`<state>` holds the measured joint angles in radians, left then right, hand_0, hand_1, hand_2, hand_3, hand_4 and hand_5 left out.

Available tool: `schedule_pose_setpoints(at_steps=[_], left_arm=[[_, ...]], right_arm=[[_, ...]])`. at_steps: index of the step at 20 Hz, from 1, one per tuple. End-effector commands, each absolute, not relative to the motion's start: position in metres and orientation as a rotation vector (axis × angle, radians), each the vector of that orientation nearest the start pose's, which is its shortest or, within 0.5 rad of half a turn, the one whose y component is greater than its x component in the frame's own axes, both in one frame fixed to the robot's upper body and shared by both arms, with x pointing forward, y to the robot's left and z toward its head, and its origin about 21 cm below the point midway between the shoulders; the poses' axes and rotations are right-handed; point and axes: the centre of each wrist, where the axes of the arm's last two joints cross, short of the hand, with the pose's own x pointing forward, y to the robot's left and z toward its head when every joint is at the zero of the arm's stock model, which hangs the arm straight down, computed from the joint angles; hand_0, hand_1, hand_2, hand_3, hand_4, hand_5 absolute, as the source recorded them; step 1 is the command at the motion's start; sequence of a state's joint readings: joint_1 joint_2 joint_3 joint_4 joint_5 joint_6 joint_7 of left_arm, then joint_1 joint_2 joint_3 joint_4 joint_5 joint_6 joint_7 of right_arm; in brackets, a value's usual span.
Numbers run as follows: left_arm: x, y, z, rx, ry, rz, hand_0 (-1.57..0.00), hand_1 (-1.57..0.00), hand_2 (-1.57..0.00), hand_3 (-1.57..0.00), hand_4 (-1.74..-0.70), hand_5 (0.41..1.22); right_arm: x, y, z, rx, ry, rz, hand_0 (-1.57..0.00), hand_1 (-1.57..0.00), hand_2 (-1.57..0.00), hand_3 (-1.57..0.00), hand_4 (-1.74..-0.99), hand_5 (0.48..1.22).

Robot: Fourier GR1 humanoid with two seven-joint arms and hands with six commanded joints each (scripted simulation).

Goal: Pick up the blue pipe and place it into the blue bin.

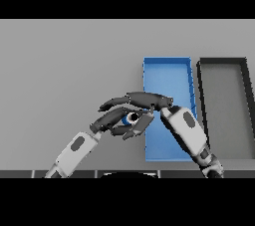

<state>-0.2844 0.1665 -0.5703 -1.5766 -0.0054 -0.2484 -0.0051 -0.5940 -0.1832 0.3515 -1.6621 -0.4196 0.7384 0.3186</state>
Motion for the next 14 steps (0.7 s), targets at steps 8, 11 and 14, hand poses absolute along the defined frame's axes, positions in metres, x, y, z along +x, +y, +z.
schedule_pose_setpoints(at_steps=[8,11,14], left_arm=[[0.258,0.104,0.046,-0.595,-1.658,-0.82,-1.31,-1.29,-1.19,-1.25,-1.67,1.221],[0.262,0.102,0.045,-0.624,-1.673,-0.796,-1.44,-1.43,-1.35,-1.41,-1.71,1.221],[0.26,0.102,0.047,-0.621,-1.652,-0.797,-1.5,-1.5,-1.4,-1.49,-1.72,1.221]], right_arm=[[0.307,-0.102,0.158,1.033,-1.465,1.255,-1.35,-1.34,-1.35,-1.26,-1.469,0.905],[0.304,-0.106,0.16,0.995,-1.565,1.31,-1.46,-1.45,-1.46,-1.41,-1.447,1.059],[0.302,-0.107,0.157,1.01,-1.586,1.309,-1.51,-1.51,-1.51,-1.49,-1.47,1.138]])
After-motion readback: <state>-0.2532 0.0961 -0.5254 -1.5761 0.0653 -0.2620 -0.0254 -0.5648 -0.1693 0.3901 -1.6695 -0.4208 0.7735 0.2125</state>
